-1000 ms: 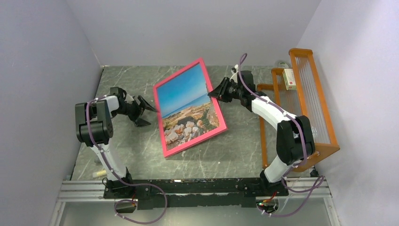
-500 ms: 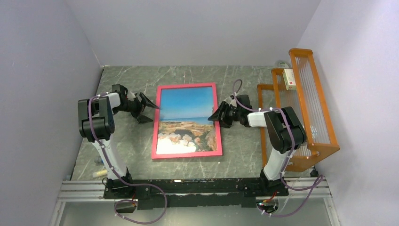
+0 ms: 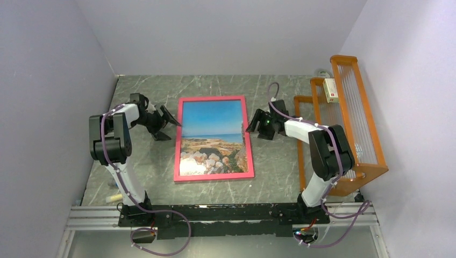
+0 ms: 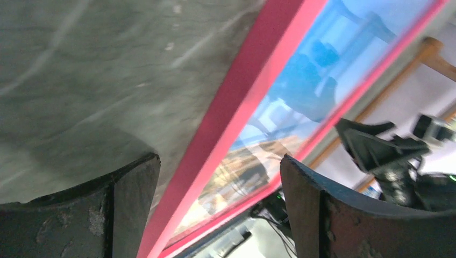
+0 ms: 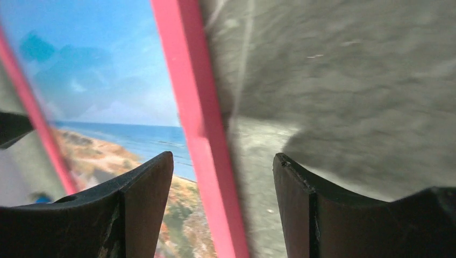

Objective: Put the photo into the frame
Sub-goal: Turn over the photo frame at the center of the board, then reset both arms

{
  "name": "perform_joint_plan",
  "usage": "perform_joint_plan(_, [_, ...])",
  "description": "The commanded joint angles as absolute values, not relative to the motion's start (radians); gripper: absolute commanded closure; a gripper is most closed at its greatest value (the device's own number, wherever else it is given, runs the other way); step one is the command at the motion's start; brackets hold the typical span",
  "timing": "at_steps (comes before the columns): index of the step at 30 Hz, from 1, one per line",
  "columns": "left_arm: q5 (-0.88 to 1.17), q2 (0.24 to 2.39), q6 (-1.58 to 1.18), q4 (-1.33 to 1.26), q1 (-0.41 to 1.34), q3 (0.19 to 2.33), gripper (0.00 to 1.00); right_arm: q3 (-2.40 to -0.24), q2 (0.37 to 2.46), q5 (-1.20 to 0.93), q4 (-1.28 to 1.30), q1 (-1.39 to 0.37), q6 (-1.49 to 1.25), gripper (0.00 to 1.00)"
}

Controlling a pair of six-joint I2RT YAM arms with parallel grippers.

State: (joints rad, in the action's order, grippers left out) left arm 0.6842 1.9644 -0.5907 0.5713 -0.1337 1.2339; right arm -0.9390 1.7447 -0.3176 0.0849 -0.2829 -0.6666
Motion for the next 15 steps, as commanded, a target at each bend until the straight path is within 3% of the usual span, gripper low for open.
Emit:
perform_joint_plan(1, [0.425,1.887,-0.498,0.676,-0.140,1.276,0.11,-1.004,1.649,-0.082,0.294,-0.281,-0.579,0.28])
perform_joint_plan(15, [0.272,1.377,-0.402,0.783,-0.139,1.273,0.07,-1.105,1.162,0.310,0.645,-0.283,-0.528,0.33])
